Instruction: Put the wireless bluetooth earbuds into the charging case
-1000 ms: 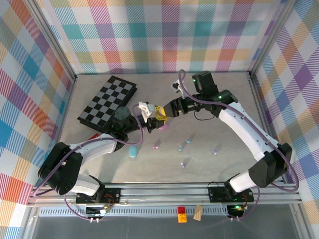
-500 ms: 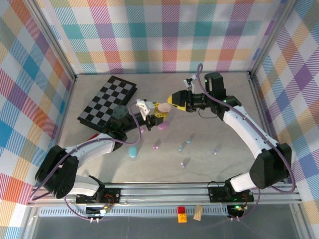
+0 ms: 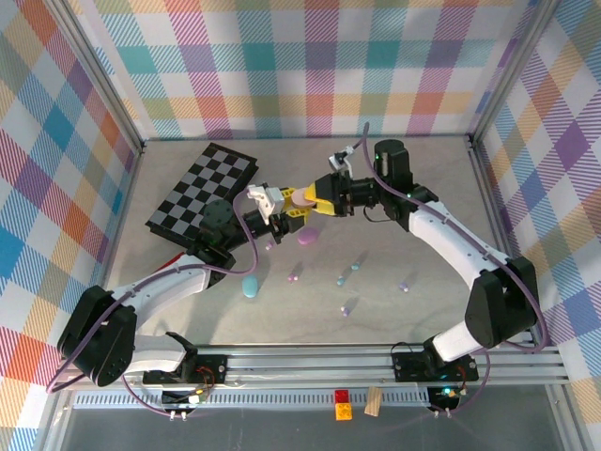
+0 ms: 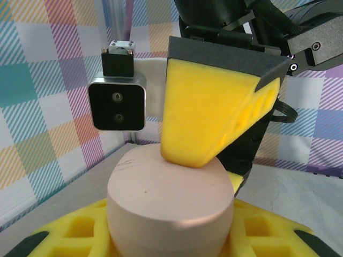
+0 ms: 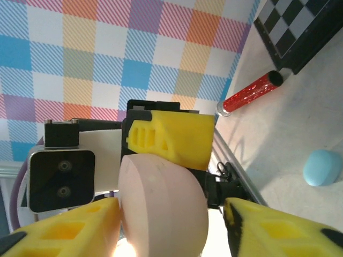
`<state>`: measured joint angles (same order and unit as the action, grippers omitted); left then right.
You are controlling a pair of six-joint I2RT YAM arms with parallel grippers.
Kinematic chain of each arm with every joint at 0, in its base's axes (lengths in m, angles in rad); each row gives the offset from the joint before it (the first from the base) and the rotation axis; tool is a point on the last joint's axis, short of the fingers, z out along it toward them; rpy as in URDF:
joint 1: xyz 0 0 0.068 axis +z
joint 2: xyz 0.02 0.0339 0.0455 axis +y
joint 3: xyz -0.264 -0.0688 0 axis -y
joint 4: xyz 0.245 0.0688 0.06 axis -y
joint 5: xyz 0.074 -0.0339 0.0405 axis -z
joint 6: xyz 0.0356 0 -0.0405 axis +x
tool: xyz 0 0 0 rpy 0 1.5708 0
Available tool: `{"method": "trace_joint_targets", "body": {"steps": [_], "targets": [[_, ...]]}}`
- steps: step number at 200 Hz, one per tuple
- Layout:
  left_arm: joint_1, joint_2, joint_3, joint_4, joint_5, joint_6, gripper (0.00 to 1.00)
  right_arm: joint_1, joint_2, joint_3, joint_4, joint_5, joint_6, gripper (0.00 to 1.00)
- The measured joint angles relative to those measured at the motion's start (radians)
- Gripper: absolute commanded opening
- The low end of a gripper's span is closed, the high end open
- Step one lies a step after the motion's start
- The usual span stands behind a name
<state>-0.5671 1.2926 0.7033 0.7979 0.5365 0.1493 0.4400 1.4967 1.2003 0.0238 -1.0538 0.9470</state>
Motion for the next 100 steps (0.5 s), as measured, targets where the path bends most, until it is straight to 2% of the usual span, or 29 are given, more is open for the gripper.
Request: {"method": "trace_joint_targets", "body": {"steps": [65,100], "targets": [[-0.008,0.002,0.0,0.019,-0.004,-0.003,0.28,0.0,0.0,-0.014,0.072,-0.023,0.061,0.31],[-0.008,0.004,0.0,0.016,-0.004,0.001,0.28,0.0,-0.002,-0.028,0.103,-0.023,0.066,0.28]]}}
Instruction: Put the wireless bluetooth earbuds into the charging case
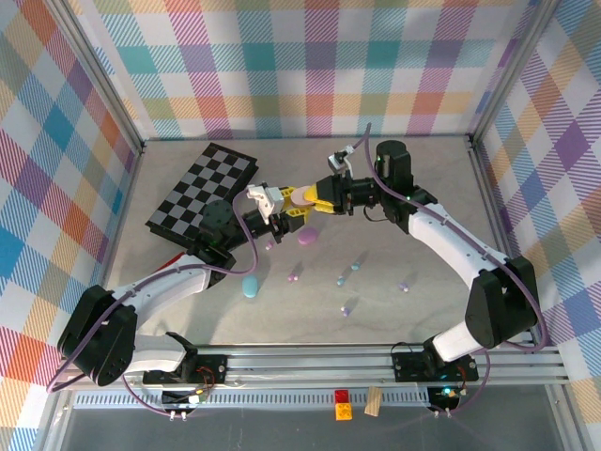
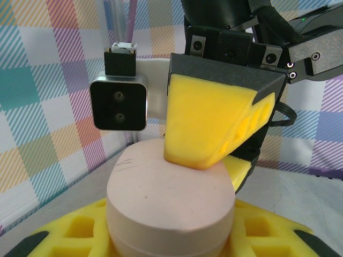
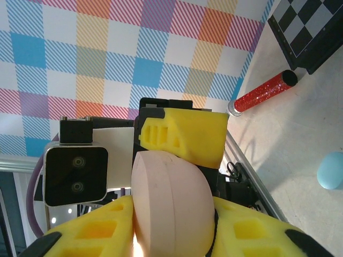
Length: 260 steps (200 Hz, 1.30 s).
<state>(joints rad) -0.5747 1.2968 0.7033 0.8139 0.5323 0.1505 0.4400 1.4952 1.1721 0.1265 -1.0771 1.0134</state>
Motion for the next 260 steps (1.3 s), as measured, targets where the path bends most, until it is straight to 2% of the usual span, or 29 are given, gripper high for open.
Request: {"method": "trace_joint_targets", "body": {"steps": [11,26,45,104,167,173,194,213,233,260], "targets": [[0.0,0.003,0.0,0.0,0.0,0.003,0.28,0.0,0.0,-0.001,0.002,0.003,0.0,0.3],[0.0,0.006,0.0,0.0,0.0,0.004,0.28,0.0,0.0,-0.003,0.007,0.006,0.002,0.39],[0.0,0.011,0.0,0.0,0.0,0.007,0.28,0.0,0.002,-0.006,0.018,0.015,0.005,0.39],[0.005,0.039,0.053,-0.072,-0.027,0.03,0.28,-0.016,0.052,0.022,0.058,-0.005,0.051,0.18],[0.011,0.063,0.098,-0.099,-0.025,0.036,0.29,-0.027,0.05,0.046,0.031,0.03,0.032,0.16],[0.011,0.058,0.098,-0.111,-0.023,0.043,0.32,-0.026,0.045,0.039,0.031,0.036,0.026,0.16],[0.01,0.019,0.098,-0.183,-0.015,0.066,0.57,-0.013,0.02,0.016,0.029,0.055,0.012,0.16],[0.005,-0.044,0.098,-0.249,-0.002,0.09,0.71,-0.003,0.001,0.011,0.029,0.089,-0.016,0.16],[-0.001,-0.111,0.095,-0.299,-0.011,0.115,0.82,-0.005,-0.011,0.011,0.026,0.113,-0.05,0.16],[-0.012,-0.169,0.084,-0.335,-0.03,0.134,0.9,-0.043,-0.006,0.011,0.007,0.178,-0.087,0.16]]}}
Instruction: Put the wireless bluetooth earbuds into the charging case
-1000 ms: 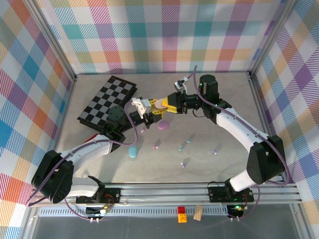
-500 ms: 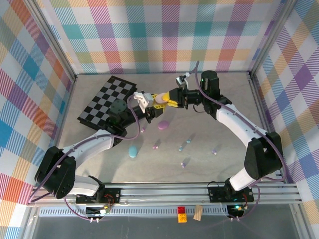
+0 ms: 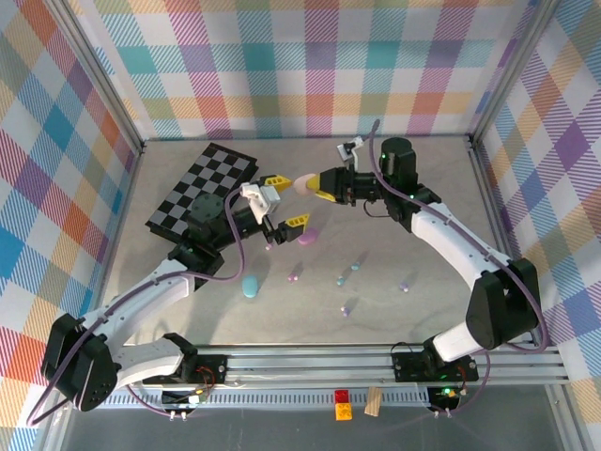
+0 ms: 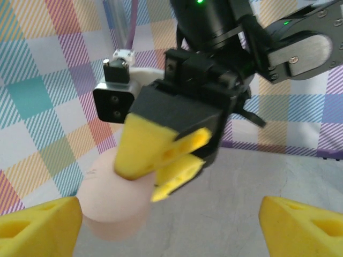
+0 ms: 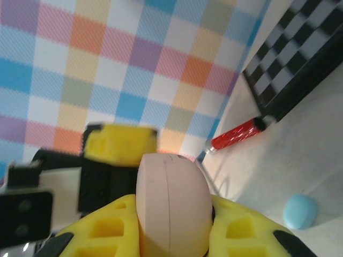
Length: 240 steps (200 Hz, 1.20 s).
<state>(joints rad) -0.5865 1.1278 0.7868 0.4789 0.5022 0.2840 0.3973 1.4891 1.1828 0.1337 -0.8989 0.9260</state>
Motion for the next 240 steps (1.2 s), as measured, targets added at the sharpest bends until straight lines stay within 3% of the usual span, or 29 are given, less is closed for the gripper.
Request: {"method": "trace_joint_targets", "body": {"steps": [28,121,199,223,240], "targets": [[-0.009,-0.016,0.0,-0.034,-0.018,0.009,1.0,-0.056,0.032,-0.02,-0.006,0.095,-0.031,0.15],[0.017,-0.026,-0.09,-0.114,-0.126,0.023,1.0,-0.092,0.287,-0.175,-0.04,0.474,-0.118,0.14],[0.024,0.063,-0.112,-0.113,-0.164,0.024,1.0,-0.116,0.374,-0.176,-0.045,0.542,-0.169,0.21],[0.026,0.082,-0.102,-0.161,-0.174,0.035,1.0,-0.117,0.388,-0.179,-0.025,0.544,-0.169,0.28],[0.026,0.1,-0.08,-0.223,-0.181,0.051,1.0,-0.118,0.388,-0.182,-0.021,0.554,-0.174,0.38]]}}
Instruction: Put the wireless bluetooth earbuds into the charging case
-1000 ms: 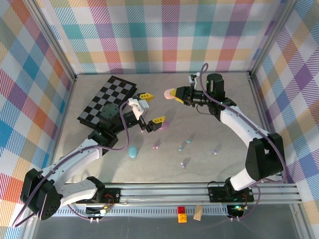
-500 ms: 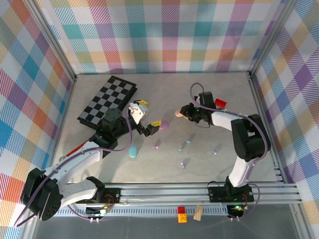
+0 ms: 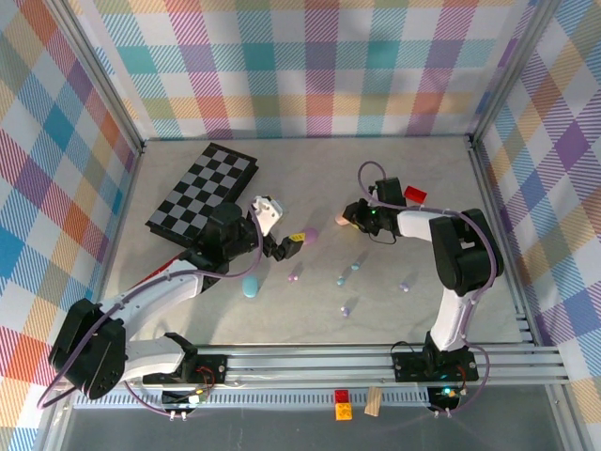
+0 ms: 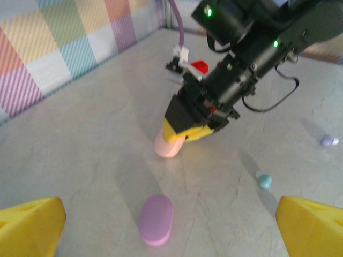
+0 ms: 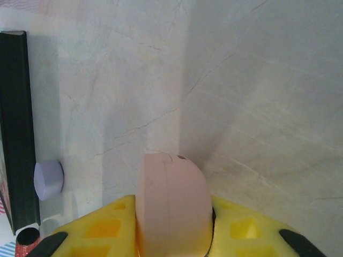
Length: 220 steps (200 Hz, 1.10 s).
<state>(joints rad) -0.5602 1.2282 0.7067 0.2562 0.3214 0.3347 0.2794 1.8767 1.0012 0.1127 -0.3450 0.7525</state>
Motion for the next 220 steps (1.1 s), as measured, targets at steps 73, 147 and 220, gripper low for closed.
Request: {"method": "trace_joint_targets", "body": {"steps": [73,147,220], "targets": [[0.0,0.178,0.202,-0.268,-0.083,0.038,1.0,-0.058,-0.176,-0.082,-0.048,0.085,-0.065,0.74],[-0.016,0.491,0.5,-0.523,-0.211,0.079,1.0,-0.07,-0.421,-0.146,-0.084,0.122,-0.118,0.76],[-0.031,0.726,0.739,-0.771,-0.195,0.072,0.81,-0.07,-0.435,-0.189,-0.108,0.139,-0.118,0.75]]}}
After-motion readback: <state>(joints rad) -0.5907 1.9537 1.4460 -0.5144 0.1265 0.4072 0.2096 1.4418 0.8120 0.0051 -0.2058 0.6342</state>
